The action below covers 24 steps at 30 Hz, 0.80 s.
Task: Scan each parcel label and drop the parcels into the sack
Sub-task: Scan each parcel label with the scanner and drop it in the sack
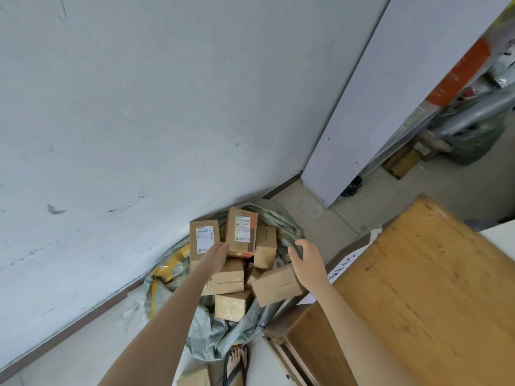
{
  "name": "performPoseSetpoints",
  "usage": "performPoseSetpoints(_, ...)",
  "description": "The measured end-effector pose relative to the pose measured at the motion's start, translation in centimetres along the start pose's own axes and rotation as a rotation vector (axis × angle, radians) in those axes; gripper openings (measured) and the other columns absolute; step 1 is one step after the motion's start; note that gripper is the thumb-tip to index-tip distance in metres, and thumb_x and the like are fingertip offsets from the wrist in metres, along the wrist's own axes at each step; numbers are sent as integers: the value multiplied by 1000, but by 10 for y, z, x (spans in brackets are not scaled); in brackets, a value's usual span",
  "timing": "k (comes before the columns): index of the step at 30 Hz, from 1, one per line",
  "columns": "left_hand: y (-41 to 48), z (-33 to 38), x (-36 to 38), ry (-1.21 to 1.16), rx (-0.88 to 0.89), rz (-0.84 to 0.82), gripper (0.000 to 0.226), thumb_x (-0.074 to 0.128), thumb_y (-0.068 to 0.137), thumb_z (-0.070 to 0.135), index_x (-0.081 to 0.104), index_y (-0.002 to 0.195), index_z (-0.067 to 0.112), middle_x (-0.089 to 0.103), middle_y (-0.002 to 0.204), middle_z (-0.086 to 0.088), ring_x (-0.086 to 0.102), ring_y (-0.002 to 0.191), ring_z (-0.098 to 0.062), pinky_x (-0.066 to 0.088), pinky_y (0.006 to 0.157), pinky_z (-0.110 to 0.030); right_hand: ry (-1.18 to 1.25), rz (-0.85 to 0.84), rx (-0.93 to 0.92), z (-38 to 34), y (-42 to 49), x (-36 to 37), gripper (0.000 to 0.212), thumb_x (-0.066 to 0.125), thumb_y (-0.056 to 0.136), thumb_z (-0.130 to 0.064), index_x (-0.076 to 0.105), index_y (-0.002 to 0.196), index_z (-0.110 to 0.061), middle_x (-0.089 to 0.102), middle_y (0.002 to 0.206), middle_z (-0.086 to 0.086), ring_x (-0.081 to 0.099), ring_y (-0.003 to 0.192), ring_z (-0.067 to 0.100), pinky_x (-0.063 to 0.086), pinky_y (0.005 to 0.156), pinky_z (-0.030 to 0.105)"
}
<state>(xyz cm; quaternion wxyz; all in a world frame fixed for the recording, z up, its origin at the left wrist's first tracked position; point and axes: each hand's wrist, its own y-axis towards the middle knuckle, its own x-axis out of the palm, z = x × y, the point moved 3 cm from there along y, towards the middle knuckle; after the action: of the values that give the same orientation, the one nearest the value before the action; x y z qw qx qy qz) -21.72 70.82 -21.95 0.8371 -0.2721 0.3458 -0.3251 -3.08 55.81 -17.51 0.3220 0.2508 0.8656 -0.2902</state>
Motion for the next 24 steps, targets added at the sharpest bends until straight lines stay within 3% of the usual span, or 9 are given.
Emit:
performPoseSetpoints(2,-2,-1,3,27,-15,-16,50,26,105,34,34,147,9,39,150,-15,36,137,-31,30,109,-40,0,8,3,1,-4,-1,42,45,99,-33,47,135,-12,49,139,6,48,126,18,36,103,28)
performPoseSetpoints(7,-6,7,12,94,18,-55,47,28,103,36,43,141,11,49,140,-13,46,127,-30,38,99,-40,-2,3,-15,7,-16,-3,30,42,100,-33,53,121,-14,53,126,7,47,95,8,38,84,22)
performPoseSetpoints(10,-10,25,21,195,110,-61,42,35,102,31,50,135,11,57,130,-10,53,113,-25,39,91,-33,-30,-3,-19,10,-25,-9,35,42,100,-35,53,127,-14,52,131,4,48,96,7,40,86,21)
performPoseSetpoints(12,-15,50,30,390,211,-80,35,41,99,22,55,129,10,59,126,-10,56,104,-22,44,85,-31,-57,3,-20,11,-32,-19,35,44,100,-35,54,125,-14,53,129,4,52,98,10,42,88,23)
performPoseSetpoints(15,-27,97,54,535,362,-91,25,41,96,15,61,110,7,62,122,-16,59,109,-28,48,88,-34,-77,45,-16,19,-46,-43,34,45,99,-36,55,125,-16,53,130,2,55,109,15,42,87,24)
performPoseSetpoints(19,-58,169,109,620,631,-84,35,34,99,23,63,115,13,64,118,-9,60,106,-28,48,94,-41,-89,174,27,46,-70,-95,34,48,98,-34,55,128,-18,50,136,2,55,115,17,40,87,22)
performPoseSetpoints(24,-118,239,213,737,889,-221,32,35,99,31,61,109,15,64,118,-8,58,106,-28,47,94,-44,-124,341,144,108,-113,-181,35,47,98,-36,54,128,-20,48,137,3,54,117,21,48,89,30)
